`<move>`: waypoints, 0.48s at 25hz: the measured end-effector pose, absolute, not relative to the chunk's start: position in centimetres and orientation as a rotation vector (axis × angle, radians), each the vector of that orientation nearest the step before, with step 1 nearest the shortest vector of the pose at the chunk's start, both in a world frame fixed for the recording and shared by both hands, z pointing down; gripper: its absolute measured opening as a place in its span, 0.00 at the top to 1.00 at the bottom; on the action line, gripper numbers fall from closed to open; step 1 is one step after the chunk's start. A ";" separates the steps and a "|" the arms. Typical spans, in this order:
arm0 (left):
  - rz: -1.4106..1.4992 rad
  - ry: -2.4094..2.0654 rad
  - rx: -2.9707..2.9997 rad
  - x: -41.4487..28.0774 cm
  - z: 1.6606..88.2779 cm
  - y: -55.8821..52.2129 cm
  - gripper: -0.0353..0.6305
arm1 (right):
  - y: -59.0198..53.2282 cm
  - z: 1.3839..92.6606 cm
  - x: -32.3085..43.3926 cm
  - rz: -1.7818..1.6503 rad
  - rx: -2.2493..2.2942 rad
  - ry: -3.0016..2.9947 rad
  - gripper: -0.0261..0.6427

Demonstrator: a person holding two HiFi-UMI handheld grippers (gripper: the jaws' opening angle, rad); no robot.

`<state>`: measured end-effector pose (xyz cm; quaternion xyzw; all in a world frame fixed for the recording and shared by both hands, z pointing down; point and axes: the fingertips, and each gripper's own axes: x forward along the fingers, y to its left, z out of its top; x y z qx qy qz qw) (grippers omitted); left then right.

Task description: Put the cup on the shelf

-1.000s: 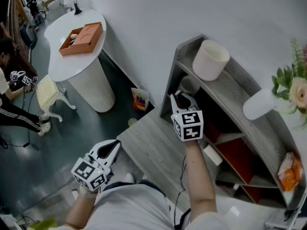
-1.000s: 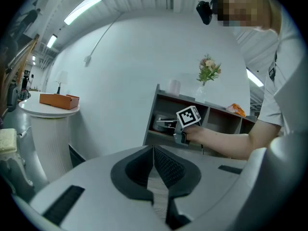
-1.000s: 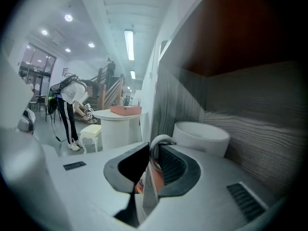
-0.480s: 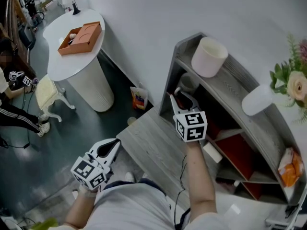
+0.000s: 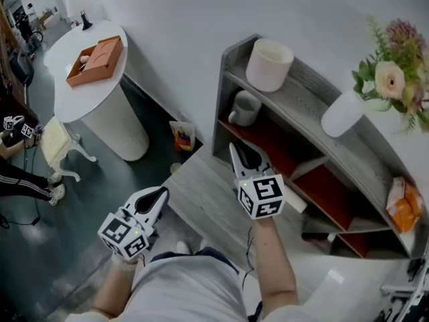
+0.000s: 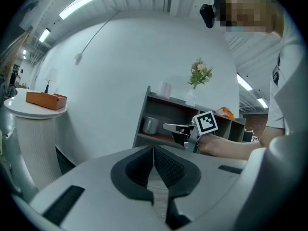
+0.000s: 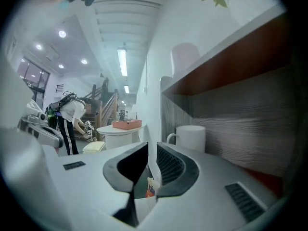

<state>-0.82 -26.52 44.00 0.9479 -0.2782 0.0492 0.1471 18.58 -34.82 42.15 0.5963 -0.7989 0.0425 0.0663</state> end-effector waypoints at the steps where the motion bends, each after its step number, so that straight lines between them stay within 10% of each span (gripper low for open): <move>1: 0.140 -0.783 2.735 -0.5 43.9 -26.5 0.92 | -34.0 41.9 18.4 0.123 1.808 -2.413 0.87; 12: 0.095 -0.592 2.800 3.0 43.0 -25.5 0.92 | -25.7 40.8 17.0 0.113 1.908 -2.411 0.89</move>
